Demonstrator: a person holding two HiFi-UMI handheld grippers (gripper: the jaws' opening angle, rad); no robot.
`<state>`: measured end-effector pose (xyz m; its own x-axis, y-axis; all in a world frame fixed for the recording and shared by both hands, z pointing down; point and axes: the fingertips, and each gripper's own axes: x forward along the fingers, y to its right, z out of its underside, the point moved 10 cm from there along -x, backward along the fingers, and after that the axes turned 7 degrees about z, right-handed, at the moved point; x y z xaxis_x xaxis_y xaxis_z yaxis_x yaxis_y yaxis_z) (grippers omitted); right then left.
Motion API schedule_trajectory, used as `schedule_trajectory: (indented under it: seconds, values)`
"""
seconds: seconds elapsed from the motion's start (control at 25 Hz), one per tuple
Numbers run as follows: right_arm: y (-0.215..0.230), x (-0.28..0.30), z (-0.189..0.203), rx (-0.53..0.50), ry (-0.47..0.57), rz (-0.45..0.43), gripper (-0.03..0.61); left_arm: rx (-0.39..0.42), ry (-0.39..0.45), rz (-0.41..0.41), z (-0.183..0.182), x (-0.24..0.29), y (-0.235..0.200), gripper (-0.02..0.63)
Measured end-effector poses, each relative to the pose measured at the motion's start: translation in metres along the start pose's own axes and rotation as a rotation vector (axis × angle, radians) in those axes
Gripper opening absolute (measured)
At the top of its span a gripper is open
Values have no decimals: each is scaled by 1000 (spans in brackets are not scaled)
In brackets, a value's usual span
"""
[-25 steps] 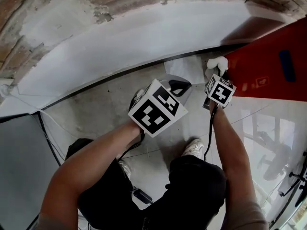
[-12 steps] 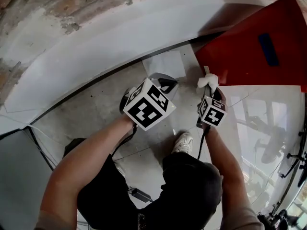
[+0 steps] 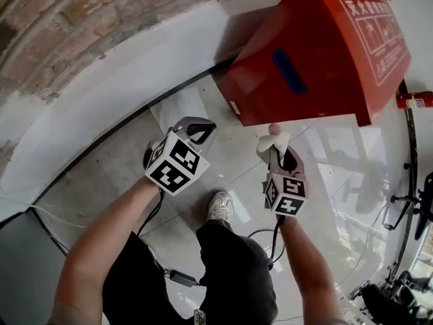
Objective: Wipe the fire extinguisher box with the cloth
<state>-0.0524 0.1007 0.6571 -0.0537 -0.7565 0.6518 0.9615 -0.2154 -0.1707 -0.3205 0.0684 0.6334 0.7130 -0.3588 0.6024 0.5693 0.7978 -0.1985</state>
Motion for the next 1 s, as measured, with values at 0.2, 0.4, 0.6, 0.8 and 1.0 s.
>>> schedule_trajectory:
  seconds: [0.2, 0.4, 0.6, 0.8, 1.0]
  values:
    - [42, -62, -47, 25, 77, -89, 109, 119, 8, 3, -52, -22, 5, 0]
    - [75, -140, -109, 40, 127, -111, 109, 190, 56, 2, -140, -77, 30, 0]
    - [99, -214, -187, 111, 206, -137, 110, 266, 105, 8, -239, -137, 70, 0]
    - [120, -290, -270, 125, 288, -181, 110, 261, 135, -9, -325, -202, 116, 0]
    - [138, -344, -361, 98, 392, -248, 112, 235, 167, -14, -418, -256, 134, 0]
